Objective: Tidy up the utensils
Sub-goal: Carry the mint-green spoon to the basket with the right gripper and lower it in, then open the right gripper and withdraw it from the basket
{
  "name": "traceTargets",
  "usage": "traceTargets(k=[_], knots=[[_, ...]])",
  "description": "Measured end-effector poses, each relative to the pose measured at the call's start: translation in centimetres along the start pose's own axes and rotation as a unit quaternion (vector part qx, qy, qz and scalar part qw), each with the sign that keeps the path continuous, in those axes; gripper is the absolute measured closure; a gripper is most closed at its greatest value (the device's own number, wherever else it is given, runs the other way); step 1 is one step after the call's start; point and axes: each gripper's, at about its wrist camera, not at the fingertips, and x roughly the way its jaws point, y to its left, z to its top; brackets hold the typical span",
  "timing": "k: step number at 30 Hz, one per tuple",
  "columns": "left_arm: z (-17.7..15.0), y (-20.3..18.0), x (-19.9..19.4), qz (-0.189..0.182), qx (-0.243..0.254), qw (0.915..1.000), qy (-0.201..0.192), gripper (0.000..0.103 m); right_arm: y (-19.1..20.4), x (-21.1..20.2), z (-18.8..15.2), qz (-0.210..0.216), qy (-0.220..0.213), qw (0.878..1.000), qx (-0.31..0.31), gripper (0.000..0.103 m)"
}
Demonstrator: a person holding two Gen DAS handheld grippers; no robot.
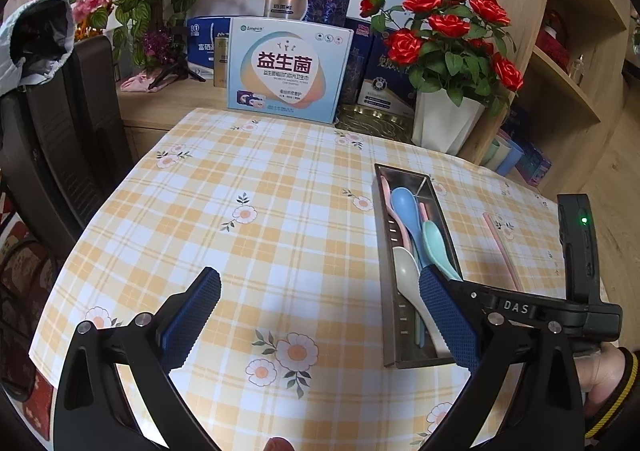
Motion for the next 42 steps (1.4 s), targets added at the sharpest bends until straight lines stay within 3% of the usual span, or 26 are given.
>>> traceTargets(k=[14,23,25,27,31,34,40,42], knots=[[-0.2,-1.3,-0.2,-0.004,0.009,0.9999,0.008,0.006,0.6,-0.6,0.2,0.014,-0.015,1.000,-0.022,0.087],[-0.2,-2.0,-0.2,0.000,0.010,0.9999,0.011,0.006,0.1,-4.7,-0.4,-0.014,-0.095,0.993,-0.070,0.086],[-0.1,-2.5,-0.1,-0.001,0.013,0.9999,0.011,0.006,-0.4,-5.6,-0.5,-0.022,-0.111,0.991,-0.074,0.083],[-0.1,-3.3,0.0,-0.004,0.017,0.9998,0.012,0.006,-1.4,-6.9,-0.6,-0.029,-0.133,0.988,-0.073,0.071],[0.0,-5.1,0.1,-0.008,0.028,0.9995,0.007,0.006,-3.7,-9.4,-0.7,-0.038,-0.172,0.982,-0.065,0.065],[0.3,-6.7,0.5,-0.019,0.038,0.9990,0.010,0.006,-5.5,-11.1,-1.0,-0.045,-0.195,0.978,-0.057,0.054],[0.8,-10.6,2.2,-0.036,0.061,0.9971,0.027,0.020,-9.8,-13.4,-1.5,-0.072,-0.224,0.971,-0.039,0.040],[0.9,-12.1,2.9,-0.043,0.066,0.9964,0.032,0.024,-11.1,-13.9,-1.9,-0.083,-0.232,0.969,-0.029,0.030]])
